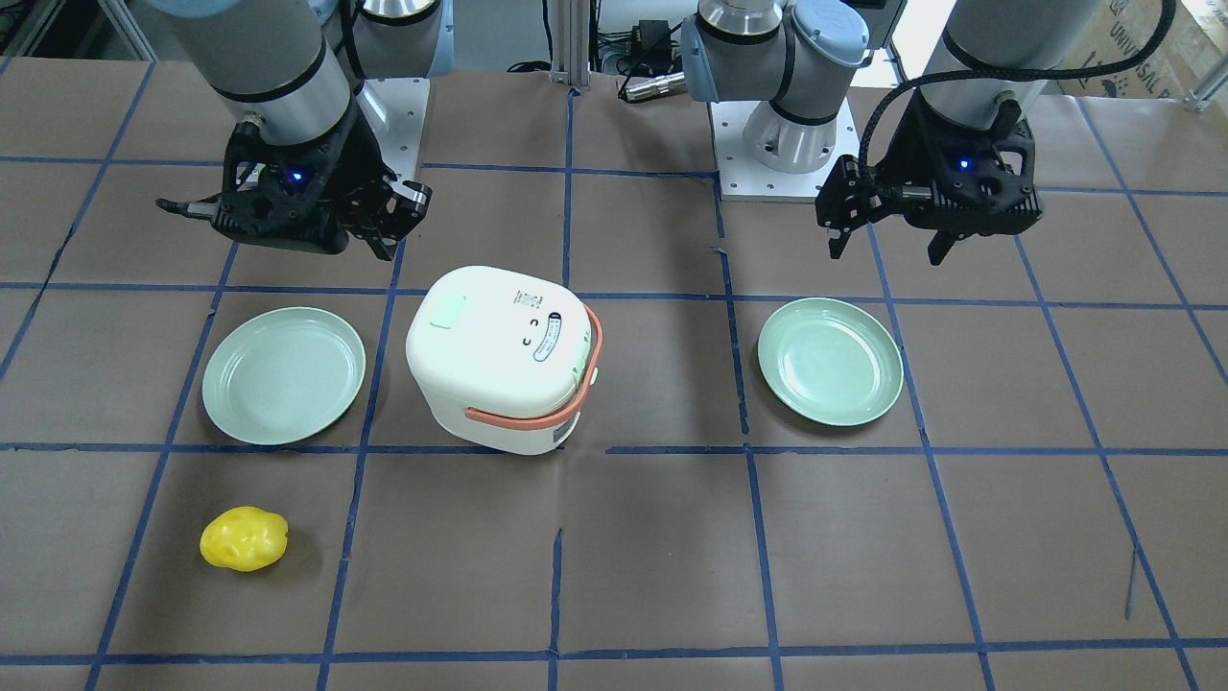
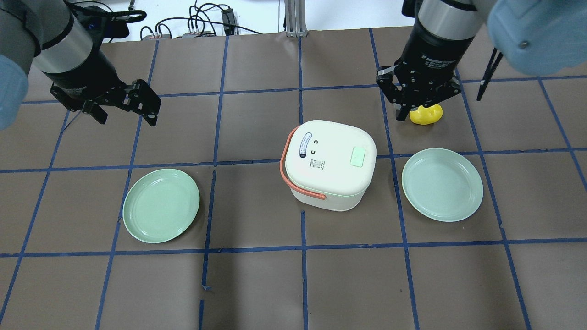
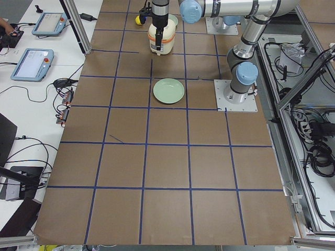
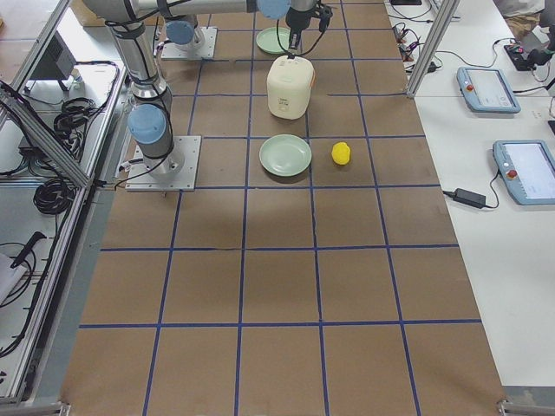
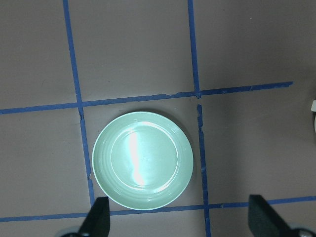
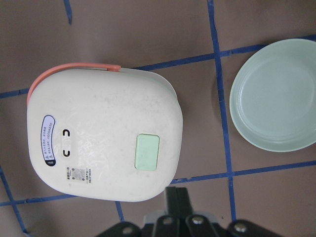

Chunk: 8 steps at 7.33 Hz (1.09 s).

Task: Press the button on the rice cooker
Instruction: 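Move the right gripper over the rice cooker's green lid button and lower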

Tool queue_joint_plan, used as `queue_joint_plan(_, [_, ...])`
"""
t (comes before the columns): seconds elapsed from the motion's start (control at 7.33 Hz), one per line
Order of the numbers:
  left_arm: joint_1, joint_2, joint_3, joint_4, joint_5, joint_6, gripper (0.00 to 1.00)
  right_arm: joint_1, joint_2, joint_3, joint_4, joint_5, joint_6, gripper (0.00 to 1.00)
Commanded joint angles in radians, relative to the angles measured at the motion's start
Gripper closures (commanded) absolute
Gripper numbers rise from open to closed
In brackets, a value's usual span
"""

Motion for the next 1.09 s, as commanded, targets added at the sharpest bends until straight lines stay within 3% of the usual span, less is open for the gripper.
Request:
queue_joint_plan(0.0, [0.000,0.000,0.000,0.000,0.000,0.000,0.00,0.014,-0.005,0.125,-0.150,0.003,0.038,0.90])
queue_joint_plan(0.68, [0.000,0.000,0.000,0.000,0.000,0.000,0.00,0.043,-0.011,0.265,-0.318,0.030,0.108,0.90])
queue_joint_plan(0.95, [0.000,0.000,0.000,0.000,-0.001,0.000,0.00,0.043,-0.009,0.259,-0.350,0.029,0.110,0.89])
